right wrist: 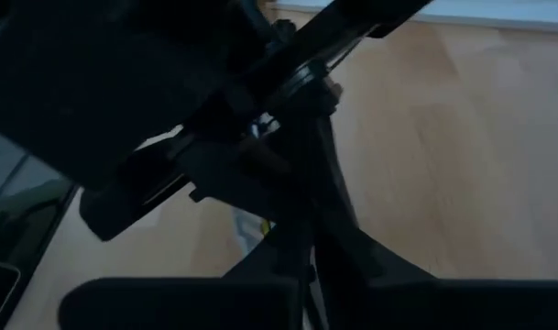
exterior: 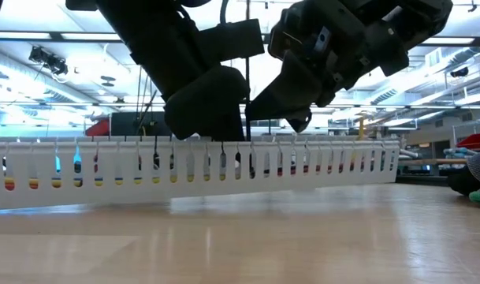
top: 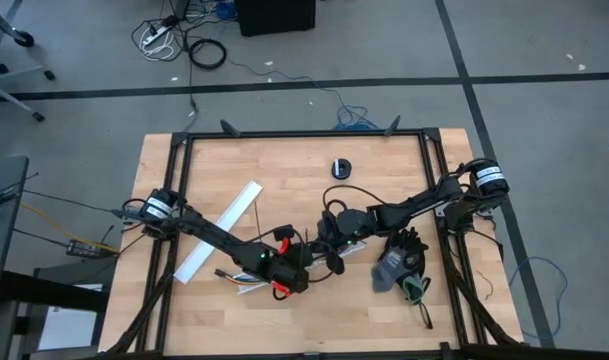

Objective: Ziptie cables
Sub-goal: Put the cable wires in the white cable duct

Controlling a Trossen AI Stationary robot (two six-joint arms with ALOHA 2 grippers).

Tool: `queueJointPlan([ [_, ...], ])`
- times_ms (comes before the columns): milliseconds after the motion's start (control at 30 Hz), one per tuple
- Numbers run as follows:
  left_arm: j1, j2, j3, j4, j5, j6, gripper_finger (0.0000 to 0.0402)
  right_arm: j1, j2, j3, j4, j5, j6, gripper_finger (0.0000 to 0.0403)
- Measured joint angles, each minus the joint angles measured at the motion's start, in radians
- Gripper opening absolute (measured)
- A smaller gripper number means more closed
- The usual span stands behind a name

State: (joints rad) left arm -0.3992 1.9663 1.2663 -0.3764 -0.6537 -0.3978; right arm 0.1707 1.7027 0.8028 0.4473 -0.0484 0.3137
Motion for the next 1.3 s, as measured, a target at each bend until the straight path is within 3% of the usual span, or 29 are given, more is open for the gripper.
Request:
queueJointPlan([
  [133, 0.0, 0.0, 0.0, -0.001, 0.001, 0.0, 0.0, 0.0, 0.0, 0.0, 0.0, -0.004, -0.051, 0.0048],
  [433, 0.0, 0.0, 0.0, -0.001, 0.002, 0.0, 0.0, 0.0, 0.0, 0.0, 0.028, -0.001, -0.063, 0.0151],
  [600, 0.0, -0.001, 0.001, -0.001, 0.002, 0.0, 0.0, 0.0, 0.0, 0.0, 0.028, 0.01, -0.062, 0.0169],
  [767, 0.0, -0.001, 0.001, -0.001, 0.002, 0.0, 0.0, 0.0, 0.0, 0.0, 0.03, 0.011, -0.063, 0.0136],
  [967, 0.0, -0.001, 0.001, 0.01, 0.001, 0.005, 0.0, 0.0, 0.008, 0.0, 0.063, 0.027, -0.083, 0.0016],
  [1300, 0.0, -0.002, 0.001, -0.003, -0.026, 0.027, 0.0, 0.0, 0.014, 0.0, 0.014, -0.039, -0.048, 0.0001],
])
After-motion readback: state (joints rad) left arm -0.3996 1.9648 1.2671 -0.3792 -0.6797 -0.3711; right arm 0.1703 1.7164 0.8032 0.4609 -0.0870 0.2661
